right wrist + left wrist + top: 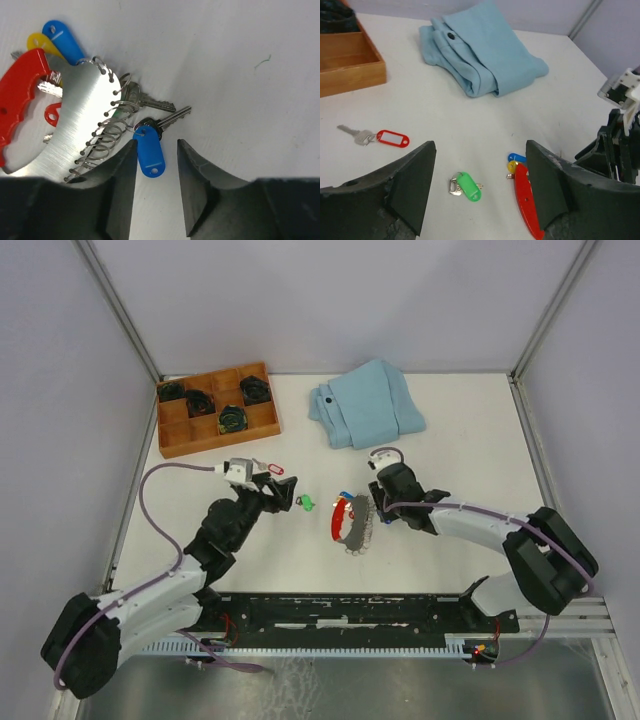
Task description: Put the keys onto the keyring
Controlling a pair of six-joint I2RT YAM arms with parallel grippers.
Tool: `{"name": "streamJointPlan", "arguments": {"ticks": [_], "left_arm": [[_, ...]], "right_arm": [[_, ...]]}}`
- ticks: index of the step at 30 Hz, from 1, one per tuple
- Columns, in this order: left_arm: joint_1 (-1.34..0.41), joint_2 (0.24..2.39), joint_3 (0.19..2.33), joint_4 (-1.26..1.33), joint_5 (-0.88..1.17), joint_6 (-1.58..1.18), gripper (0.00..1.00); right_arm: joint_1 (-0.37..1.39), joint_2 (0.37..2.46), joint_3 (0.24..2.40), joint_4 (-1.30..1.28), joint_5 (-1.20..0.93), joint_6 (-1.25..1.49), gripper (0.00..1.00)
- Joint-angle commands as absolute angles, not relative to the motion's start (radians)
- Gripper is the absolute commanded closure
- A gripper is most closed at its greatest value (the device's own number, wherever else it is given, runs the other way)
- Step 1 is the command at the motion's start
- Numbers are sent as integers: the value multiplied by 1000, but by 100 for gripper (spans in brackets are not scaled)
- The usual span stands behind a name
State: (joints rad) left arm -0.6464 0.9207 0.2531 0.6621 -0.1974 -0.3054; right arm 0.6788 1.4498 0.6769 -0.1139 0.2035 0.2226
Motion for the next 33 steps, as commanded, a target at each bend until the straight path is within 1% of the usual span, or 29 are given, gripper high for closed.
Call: {"name": "streamJointPlan", "arguments": {"ticks": [1, 2, 4, 6, 8, 10, 11, 16, 21, 25, 30, 33], "left_arm": [[-642, 734, 252, 425, -426, -468, 4], [-641, 680, 256, 369, -448, -496, 0], [-643, 570, 270, 234, -494, -556, 1], [-643, 467, 285, 135, -527, -598, 1], [-642, 378, 299, 61, -545, -610, 1], [-642, 303, 325, -3, -553, -610, 1], [-642, 276, 343, -36, -553, -610, 1], [-643, 231, 508, -216, -523, -541, 1], [-645, 248, 681, -401, -418, -370, 1], [-643, 228, 709, -448, -330, -232, 1], [-643, 169, 641, -418, -326, -230, 1], [-642, 155, 637, -423, -325, -218, 1]], "right_arm": [[676, 1317, 683, -105, 313, 314, 45], [676, 1276, 684, -129, 338, 314, 38], [676, 1186, 687, -196, 426, 328, 24], [675, 1089, 707, -300, 536, 393, 14], [675, 997, 722, -382, 631, 415, 1], [676, 901, 722, -429, 719, 438, 0], [675, 857, 721, -449, 723, 424, 0], [675, 625, 730, -536, 653, 379, 0], [676, 471, 706, -567, 630, 387, 0], [676, 415, 701, -598, 657, 419, 0], [676, 415, 685, -586, 669, 424, 0], [675, 441, 686, -590, 665, 426, 0]]}}
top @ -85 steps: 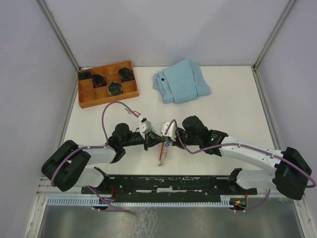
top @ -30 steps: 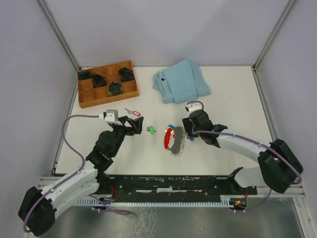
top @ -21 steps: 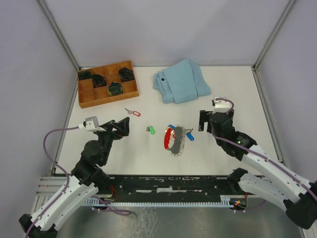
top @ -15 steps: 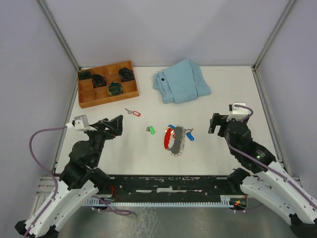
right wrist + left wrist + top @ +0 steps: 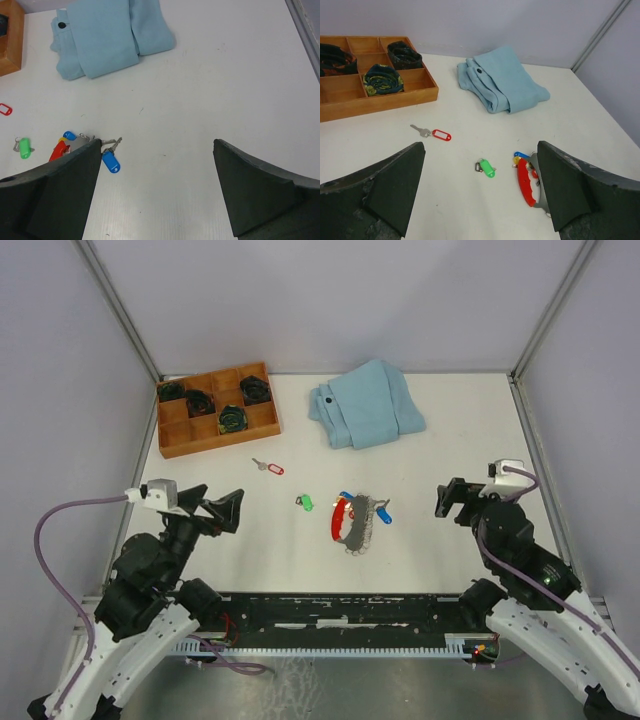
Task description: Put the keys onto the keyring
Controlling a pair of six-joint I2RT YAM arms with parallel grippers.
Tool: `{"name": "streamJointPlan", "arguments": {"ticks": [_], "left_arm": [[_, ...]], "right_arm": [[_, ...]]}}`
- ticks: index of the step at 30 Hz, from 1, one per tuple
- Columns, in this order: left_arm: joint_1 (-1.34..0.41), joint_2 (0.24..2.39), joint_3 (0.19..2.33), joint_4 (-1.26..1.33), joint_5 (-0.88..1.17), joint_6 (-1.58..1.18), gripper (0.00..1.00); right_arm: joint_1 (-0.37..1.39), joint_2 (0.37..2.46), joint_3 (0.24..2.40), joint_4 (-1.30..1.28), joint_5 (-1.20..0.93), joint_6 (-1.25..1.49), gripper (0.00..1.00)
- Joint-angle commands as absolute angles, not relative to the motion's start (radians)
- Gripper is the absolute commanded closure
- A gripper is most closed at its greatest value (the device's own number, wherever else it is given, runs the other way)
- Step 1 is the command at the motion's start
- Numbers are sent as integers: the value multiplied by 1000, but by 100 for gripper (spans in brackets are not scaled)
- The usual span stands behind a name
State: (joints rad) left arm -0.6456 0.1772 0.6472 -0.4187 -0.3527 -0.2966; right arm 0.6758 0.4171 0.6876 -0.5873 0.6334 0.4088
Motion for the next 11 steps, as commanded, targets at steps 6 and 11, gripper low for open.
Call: {"name": "streamJointPlan", "arguments": {"ticks": [6, 11], "left_arm": [[-641, 158, 637, -437, -344, -214, 1], [-640, 174, 639, -438, -337, -207, 1]], "right_arm": [[675, 462, 680, -581, 655, 413, 0], [675, 460, 676, -573, 649, 408, 0]]}}
